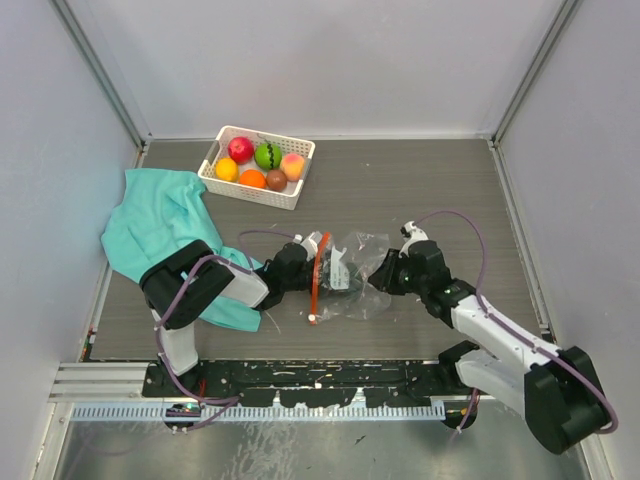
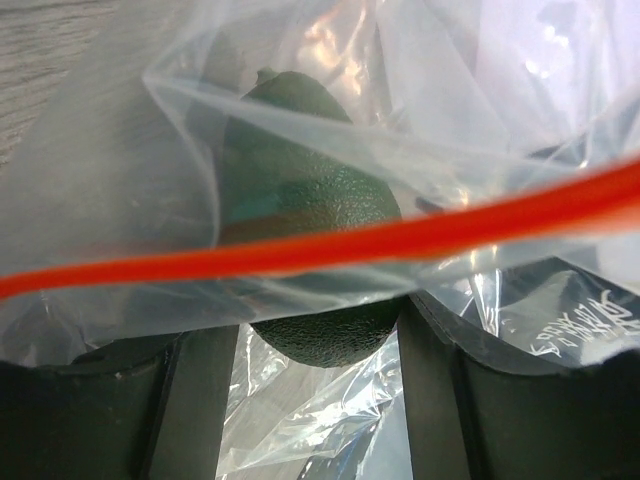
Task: Open the zip-top bag and remove the fake food
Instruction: Pick up the fake fruit from the zipper food storage bag.
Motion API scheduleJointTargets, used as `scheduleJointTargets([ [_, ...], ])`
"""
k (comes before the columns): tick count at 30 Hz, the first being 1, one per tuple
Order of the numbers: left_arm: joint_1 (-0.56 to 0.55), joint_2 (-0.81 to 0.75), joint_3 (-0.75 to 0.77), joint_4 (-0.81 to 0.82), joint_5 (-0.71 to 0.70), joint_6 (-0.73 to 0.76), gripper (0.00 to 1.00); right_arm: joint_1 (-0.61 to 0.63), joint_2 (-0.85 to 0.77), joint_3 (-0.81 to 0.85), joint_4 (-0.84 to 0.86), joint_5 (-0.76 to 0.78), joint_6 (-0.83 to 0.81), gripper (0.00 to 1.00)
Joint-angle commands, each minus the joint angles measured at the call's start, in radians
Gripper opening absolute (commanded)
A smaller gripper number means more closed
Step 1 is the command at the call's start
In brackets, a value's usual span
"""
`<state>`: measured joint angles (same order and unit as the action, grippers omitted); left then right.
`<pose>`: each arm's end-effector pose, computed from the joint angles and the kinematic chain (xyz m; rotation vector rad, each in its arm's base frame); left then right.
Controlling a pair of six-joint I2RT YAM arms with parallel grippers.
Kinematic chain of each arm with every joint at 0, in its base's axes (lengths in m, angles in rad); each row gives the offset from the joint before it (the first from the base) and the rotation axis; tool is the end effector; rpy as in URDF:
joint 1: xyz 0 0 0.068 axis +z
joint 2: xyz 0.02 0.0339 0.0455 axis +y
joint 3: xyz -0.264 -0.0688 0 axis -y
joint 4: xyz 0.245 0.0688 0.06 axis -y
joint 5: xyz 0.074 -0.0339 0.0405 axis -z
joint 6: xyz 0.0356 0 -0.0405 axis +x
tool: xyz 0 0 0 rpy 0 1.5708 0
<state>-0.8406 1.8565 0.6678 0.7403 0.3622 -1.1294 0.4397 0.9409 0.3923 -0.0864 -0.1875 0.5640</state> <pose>0.2161 -0.2603 0.1153 -0.0713 2.3908 -1.4852 0.1714 0.0880 0.1856 0.0338 2.3002 0.7480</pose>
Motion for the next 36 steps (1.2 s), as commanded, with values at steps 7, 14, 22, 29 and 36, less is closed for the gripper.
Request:
scheduleJointTargets([
  [7, 0.008, -0.014, -0.005, -0.018, -0.001, 0.017, 0.54, -0.009, 0.216, 0.065, 0.206, 0.0, -0.003, 0.16],
  [14, 0.008, -0.009, 0.009, -0.038, 0.002, 0.02, 0.61, -0.01, 0.291, 0.062, 0.294, -0.123, -0.037, 0.15],
  [22, 0.013, -0.015, 0.029, -0.091, -0.008, 0.039, 0.71, -0.009, 0.361, 0.051, 0.374, -0.23, -0.047, 0.15],
  [29, 0.021, -0.012, 0.045, -0.115, -0.008, 0.043, 0.71, -0.009, 0.363, 0.037, 0.422, -0.282, -0.045, 0.14],
  [36, 0.033, -0.037, 0.036, -0.123, -0.006, 0.037, 0.51, -0.009, 0.35, 0.028, 0.396, -0.239, -0.043, 0.16],
])
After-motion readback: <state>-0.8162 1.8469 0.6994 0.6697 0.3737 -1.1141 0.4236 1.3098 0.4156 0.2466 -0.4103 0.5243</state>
